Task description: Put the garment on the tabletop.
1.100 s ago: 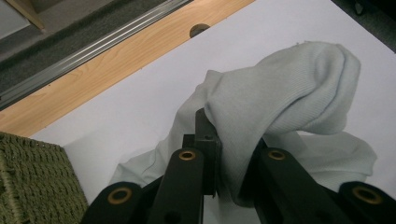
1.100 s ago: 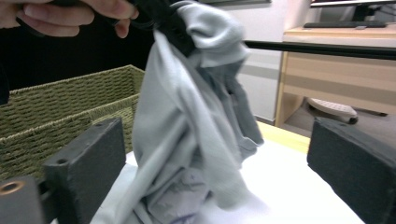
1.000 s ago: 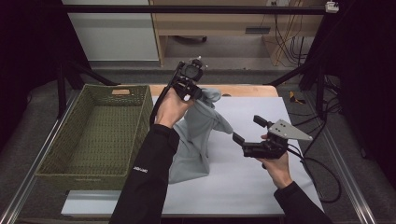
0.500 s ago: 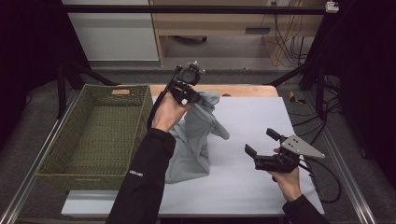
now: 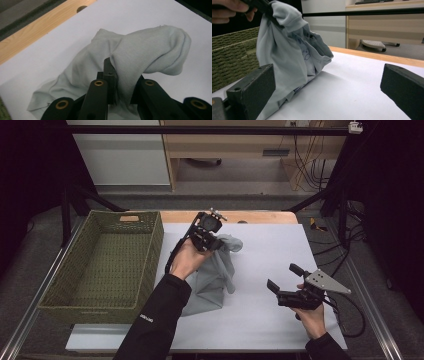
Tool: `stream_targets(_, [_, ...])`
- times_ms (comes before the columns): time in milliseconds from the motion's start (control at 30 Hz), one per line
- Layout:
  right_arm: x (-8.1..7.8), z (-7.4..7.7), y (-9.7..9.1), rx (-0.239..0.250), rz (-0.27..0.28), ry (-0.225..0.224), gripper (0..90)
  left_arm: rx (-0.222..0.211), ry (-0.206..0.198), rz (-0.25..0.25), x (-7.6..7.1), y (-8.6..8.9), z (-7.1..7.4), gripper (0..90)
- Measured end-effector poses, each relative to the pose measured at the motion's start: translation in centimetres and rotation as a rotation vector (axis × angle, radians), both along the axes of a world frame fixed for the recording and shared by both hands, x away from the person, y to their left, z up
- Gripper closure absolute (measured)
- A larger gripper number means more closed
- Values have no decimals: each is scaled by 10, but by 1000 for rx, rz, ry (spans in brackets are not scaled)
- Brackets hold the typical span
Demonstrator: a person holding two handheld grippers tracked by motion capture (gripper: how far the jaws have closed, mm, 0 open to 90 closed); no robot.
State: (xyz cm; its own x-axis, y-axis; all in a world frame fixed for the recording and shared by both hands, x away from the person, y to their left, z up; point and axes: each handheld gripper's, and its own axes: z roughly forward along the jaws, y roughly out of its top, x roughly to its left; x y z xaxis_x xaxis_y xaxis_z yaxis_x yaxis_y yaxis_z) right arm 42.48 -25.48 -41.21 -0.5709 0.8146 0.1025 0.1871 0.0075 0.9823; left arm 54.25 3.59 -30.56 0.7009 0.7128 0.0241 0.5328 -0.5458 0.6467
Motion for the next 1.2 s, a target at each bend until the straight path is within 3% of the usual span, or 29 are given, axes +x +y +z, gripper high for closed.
stream_targets(33, [0, -1, 0, 12, 3, 5, 5, 3, 1, -5, 0, 1, -4, 805])
stream_targets(67, [1, -4, -2, -11, 5, -14, 5, -5, 3, -1, -1, 1, -8, 805])
stream_targets(200, [-1, -9, 1, 4, 0, 22, 5, -24, 6, -14, -4, 0, -24, 800])
stream_targets(233, [-2, -10, 1, -7, -2, 28, 5, 0, 11, -32, -4, 1, -27, 799])
stream_targets(333, [-2, -11, 3, -11, 12, 23, 5, 2, 18, -41, -7, -1, -38, 787])
stream_targets(467, [-2, -13, 4, -16, 11, 26, 5, -9, 13, -49, -9, -1, -47, 681])
stream_targets(600, [-3, -13, 5, -13, 7, 32, 5, -35, -18, -70, -15, 2, -44, 445])
stream_targets(700, [-2, -13, 4, -16, 9, 30, 5, -58, -70, -62, -22, 5, -36, 315])
stream_targets(800, [-3, -12, 4, -9, 14, 29, 5, -89, -84, -76, -27, 9, -27, 216])
stream_targets(1033, [-3, -11, 3, 0, 3, 35, 5, -188, -155, -78, -47, 24, -9, 131])
stream_targets(1200, [-3, -10, 2, 0, 2, 29, 4, -225, -236, -57, -62, 38, -12, 115])
